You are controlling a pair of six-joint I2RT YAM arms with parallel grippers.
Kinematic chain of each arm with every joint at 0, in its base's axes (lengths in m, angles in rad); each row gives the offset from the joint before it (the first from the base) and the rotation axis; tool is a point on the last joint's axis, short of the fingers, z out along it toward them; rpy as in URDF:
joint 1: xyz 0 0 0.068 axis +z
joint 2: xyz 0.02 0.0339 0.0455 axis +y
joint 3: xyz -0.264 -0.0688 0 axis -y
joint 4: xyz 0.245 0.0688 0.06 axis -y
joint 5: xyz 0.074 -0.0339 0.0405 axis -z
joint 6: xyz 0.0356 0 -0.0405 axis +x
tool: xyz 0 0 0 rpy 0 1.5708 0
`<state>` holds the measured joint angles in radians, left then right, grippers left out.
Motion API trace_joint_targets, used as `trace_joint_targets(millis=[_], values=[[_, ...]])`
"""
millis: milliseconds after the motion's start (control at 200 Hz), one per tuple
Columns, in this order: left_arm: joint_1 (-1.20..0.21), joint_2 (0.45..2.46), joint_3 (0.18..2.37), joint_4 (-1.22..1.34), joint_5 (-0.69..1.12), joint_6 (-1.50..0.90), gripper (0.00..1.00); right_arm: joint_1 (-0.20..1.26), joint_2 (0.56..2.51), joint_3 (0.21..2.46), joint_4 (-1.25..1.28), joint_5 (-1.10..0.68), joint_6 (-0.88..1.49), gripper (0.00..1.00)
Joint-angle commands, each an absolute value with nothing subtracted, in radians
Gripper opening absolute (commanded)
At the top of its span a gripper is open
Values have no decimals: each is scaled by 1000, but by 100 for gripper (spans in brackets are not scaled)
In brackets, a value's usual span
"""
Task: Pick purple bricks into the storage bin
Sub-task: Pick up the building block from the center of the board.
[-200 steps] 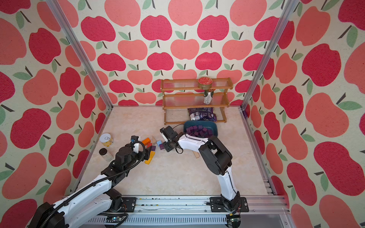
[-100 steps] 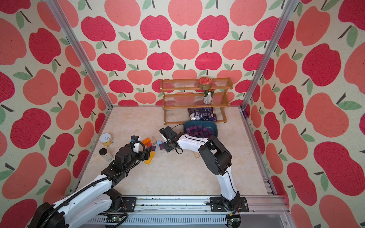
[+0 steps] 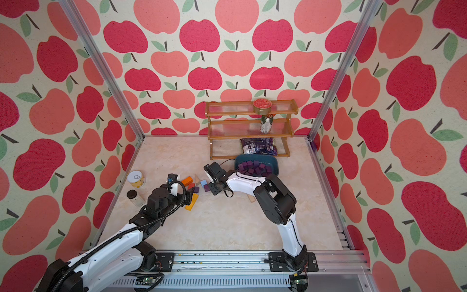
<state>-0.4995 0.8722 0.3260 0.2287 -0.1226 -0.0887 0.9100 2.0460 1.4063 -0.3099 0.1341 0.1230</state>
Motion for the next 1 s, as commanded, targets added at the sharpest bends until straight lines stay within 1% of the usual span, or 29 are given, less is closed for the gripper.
trace_joint_targets(millis=[0, 340, 480, 645, 710, 780, 995], values=[[-494, 871, 314, 224, -115, -99, 99, 911, 2033, 1410, -391, 172, 123, 37], [-492, 873, 314, 225, -113, -99, 99, 907, 1960, 1402, -406, 169, 148, 37], [-491, 873, 314, 224, -114, -100, 99, 897, 1932, 1401, -427, 187, 149, 33], [-491, 874, 314, 225, -109, -101, 99, 875, 1881, 1377, -418, 188, 156, 32], [-492, 876, 314, 228, -108, -101, 99, 863, 1865, 1370, -415, 176, 163, 30], [-491, 874, 314, 227, -107, -102, 99, 849, 1854, 1366, -417, 167, 174, 25], [-490, 873, 314, 226, -107, -102, 99, 825, 1836, 1356, -431, 181, 179, 25]])
